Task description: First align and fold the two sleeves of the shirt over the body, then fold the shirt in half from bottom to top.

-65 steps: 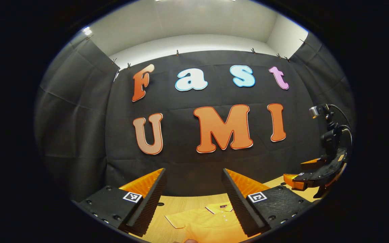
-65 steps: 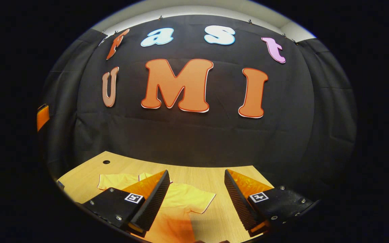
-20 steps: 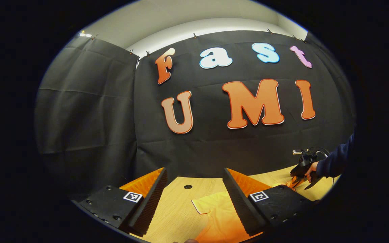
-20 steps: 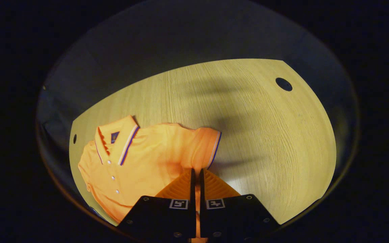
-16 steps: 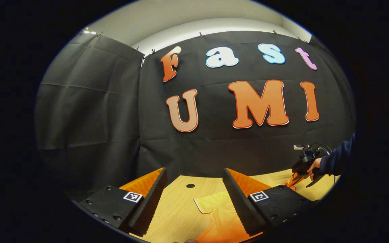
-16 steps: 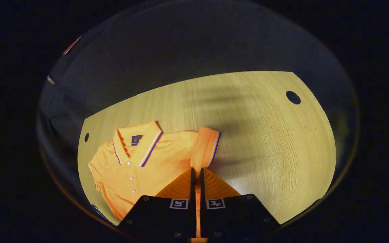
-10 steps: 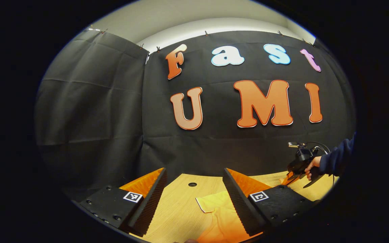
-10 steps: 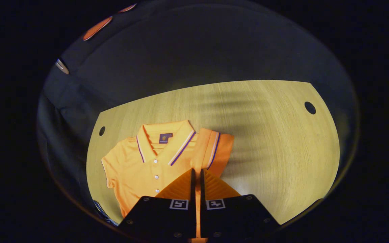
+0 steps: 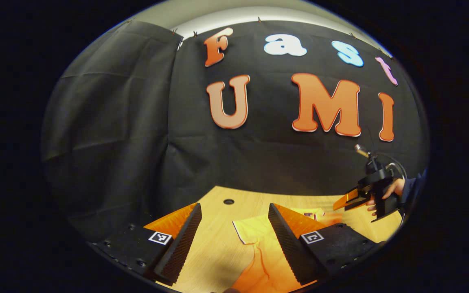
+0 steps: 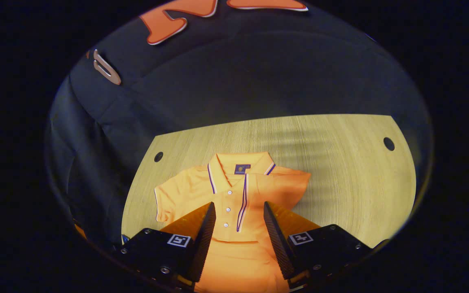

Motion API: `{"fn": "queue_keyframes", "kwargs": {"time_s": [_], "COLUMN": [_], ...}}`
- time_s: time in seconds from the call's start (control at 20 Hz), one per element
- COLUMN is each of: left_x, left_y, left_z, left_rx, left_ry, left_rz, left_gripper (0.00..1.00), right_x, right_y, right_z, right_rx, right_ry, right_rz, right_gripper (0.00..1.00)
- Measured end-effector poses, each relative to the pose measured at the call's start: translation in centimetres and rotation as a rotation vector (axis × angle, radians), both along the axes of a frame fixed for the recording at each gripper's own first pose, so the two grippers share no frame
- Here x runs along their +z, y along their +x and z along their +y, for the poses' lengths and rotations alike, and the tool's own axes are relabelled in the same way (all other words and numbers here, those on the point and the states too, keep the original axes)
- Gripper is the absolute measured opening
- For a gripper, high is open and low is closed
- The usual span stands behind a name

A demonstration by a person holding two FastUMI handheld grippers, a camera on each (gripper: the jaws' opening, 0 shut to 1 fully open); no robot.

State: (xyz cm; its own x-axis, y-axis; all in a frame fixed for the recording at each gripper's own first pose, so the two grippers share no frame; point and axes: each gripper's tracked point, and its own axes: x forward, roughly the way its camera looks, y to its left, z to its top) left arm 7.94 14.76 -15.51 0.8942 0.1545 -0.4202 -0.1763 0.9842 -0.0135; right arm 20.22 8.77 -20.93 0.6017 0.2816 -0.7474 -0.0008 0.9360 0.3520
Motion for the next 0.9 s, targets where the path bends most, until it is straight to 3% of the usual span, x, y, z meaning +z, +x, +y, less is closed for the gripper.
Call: {"fn": "queue_keyframes", "kwargs": {"time_s": [0.2,0.3,0.6,0.9], "left_x": [-4.4,-7.7,-20.1,-26.2], "left_y": [3.9,6.0,10.5,14.3], "left_z": [0.7,0.7,-0.6,-1.1], "left_rx": [-0.033,-0.054,-0.084,-0.063], "left_ry": [-0.126,-0.188,-0.325,-0.333], "left_rz": [0.151,0.265,0.689,0.913], "left_gripper": [0.99,0.98,1.00,0.98], "right_x": [5.8,8.1,12.6,14.3], "right_y": [-1.7,-3.1,-9.2,-13.2], "right_z": [-1.8,-3.5,-6.0,-7.7], "right_rx": [-0.068,-0.105,-0.204,-0.274], "right_ry": [-0.018,-0.060,-0.184,-0.264], "right_rz": [-0.185,-0.273,-0.397,-0.424], "right_gripper": [0.93,0.98,0.98,0.98]}}
